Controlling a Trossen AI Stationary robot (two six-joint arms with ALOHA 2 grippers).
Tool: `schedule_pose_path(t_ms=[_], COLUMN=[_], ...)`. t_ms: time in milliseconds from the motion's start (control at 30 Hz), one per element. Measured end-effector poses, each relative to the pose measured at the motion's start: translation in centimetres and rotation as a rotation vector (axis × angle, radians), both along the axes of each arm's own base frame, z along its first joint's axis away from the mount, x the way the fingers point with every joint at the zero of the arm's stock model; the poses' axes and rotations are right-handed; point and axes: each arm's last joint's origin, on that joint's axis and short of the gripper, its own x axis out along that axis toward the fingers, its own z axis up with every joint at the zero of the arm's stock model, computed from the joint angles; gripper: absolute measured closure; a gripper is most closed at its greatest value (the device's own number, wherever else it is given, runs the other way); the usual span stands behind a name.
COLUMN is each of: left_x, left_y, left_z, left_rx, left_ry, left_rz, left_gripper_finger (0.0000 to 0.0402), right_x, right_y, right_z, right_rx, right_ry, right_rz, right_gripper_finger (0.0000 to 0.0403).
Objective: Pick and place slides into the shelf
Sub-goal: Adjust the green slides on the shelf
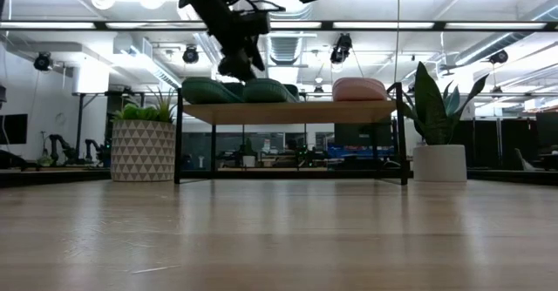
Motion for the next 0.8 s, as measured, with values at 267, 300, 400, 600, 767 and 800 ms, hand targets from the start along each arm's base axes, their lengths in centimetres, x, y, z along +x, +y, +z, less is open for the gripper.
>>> schedule_pose_path(t_ms=[267,300,400,600,767,800], left_x=[1.5,1.8,2.5,3.1,3.2,3.3], left_y=[1.0,1.1,1.6,2.9,3.7,3.8], left_z=[-0.4,-0.6,-1.0,-0.7,-0.8,-0.9], left_rx=[0.003,0.008,0.019,0.025,0.031,0.035], left_ry=[0.01,0.017,0.043,0.048,0.062,0.068], left_rz=[0.015,0.019,0.031,0.059,0.069,0.065], left_gripper_finger=[0.005,0.005,0.005,0.0076,0.0147,0.0162], right_x=[-0.1,-0.1,-0.1,0.0,-0.1,-0.1], right_y=[0.1,0.1,0.1,0.1,0.1,0.1], right_z=[0.0,0.0,-0.1,-0.2,-0.4,-0.4], right_rx=[0.002,0.001,0.002,0.001,0.001,0.002], right_ry=[0.0,0.0,0.001,0.008,0.019,0.024], right_rz=[0.001,0.001,0.001,0.002,0.003,0.003], right_gripper_finger=[0.0314,0.0315,0.0318,0.0317,0.032,0.0321])
